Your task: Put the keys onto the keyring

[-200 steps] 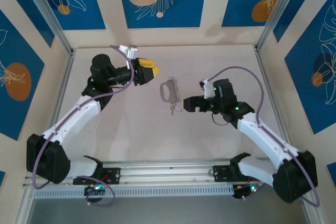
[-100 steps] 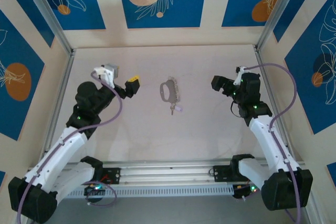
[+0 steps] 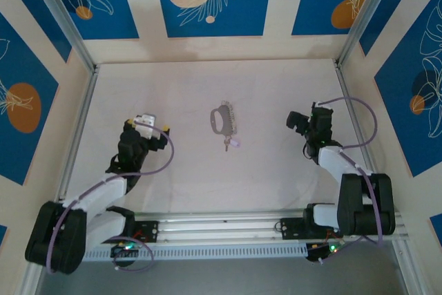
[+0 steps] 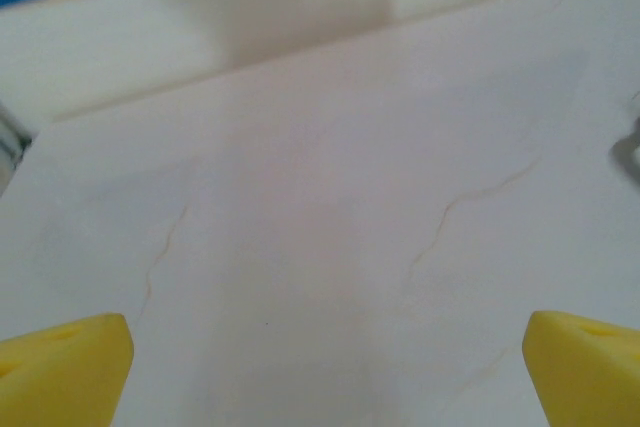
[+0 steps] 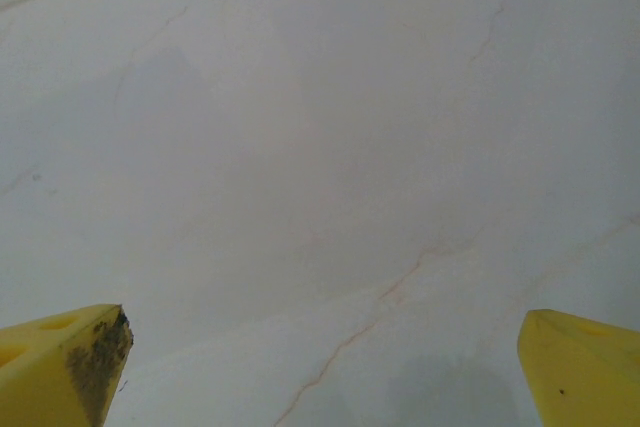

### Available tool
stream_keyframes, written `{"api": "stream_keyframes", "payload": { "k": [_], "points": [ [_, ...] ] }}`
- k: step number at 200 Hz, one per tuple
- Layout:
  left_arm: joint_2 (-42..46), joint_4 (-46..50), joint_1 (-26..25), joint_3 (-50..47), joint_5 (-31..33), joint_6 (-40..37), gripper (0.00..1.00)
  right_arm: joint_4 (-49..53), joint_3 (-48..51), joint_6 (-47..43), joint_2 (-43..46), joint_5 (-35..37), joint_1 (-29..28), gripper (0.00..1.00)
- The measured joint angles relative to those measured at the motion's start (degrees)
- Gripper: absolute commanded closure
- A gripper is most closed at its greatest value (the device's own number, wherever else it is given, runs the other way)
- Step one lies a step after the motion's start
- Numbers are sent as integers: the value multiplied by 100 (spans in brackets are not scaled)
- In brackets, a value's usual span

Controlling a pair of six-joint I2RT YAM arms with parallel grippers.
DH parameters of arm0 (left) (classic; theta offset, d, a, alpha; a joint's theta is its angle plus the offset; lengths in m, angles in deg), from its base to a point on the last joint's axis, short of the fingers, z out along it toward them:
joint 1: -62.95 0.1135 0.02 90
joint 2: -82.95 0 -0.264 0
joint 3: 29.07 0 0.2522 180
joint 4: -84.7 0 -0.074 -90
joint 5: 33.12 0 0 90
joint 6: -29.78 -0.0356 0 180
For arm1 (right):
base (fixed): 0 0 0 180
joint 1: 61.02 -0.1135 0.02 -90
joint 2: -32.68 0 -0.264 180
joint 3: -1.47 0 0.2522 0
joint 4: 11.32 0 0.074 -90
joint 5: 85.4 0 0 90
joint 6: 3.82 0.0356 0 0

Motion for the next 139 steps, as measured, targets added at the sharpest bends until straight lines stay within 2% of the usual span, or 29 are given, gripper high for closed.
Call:
{"api": "stream_keyframes", "payload": {
  "k": [39,64,99,139],
  "points": [
    [-988,-944,420,-173,-20,-9,0,-1606,481,-592,-710,-79,-216,1],
    [-1655,-1617,728,-155,-168,85,0,-2656,802,-949,-1228,-396,-295,1],
    [-2612,-2229,835,-66,-435,184,0,-3156,933,-1257,-1333,-1027,-293,1],
    [-2671,-2376,885,44,-640,186,1,-3163,798,-1290,-1333,-1679,9,1]
  ]
}}
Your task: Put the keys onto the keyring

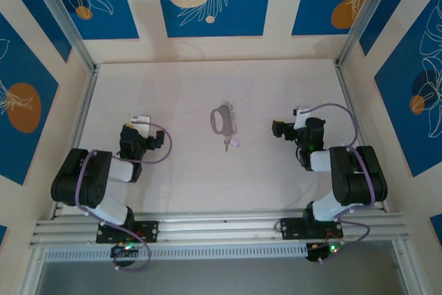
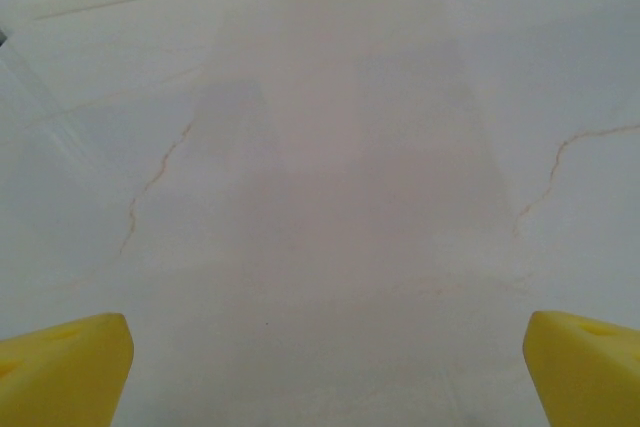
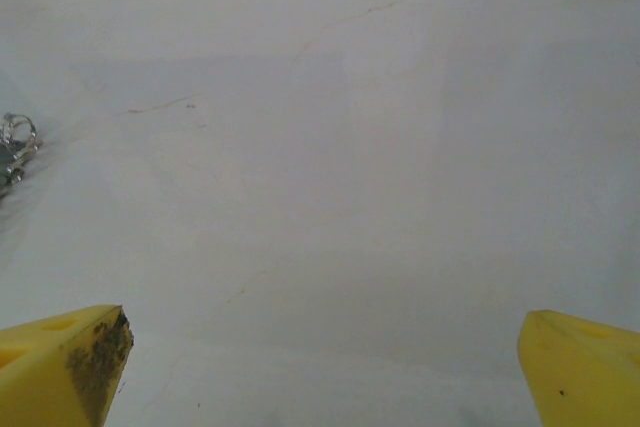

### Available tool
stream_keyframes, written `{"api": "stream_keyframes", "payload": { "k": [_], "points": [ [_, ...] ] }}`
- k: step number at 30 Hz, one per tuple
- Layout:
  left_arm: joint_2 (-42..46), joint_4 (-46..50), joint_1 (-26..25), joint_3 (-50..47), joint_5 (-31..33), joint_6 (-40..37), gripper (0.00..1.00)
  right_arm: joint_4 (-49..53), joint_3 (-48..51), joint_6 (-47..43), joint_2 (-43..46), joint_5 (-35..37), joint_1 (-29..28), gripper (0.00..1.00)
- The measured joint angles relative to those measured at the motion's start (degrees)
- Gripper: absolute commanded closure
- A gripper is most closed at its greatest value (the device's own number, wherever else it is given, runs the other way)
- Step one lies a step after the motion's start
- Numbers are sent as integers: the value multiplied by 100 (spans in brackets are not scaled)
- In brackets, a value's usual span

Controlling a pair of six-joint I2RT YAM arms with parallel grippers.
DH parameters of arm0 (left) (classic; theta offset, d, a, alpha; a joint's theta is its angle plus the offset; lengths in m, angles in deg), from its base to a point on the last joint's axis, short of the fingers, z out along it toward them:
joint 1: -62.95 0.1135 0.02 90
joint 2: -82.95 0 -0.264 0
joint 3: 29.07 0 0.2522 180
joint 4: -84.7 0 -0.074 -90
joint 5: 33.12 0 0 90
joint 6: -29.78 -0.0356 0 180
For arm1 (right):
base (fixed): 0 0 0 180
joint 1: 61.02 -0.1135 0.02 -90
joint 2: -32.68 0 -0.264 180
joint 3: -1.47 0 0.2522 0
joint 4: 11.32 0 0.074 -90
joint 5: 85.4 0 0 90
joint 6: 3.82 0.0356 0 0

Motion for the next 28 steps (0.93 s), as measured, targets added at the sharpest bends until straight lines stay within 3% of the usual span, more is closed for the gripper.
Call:
{"api": "stream_keyframes", "payload": {
  "k": [28],
  "points": [
    [0,387,122,372,-85,149,0,22,-81,2,0,-83,-4,1]
  ]
}}
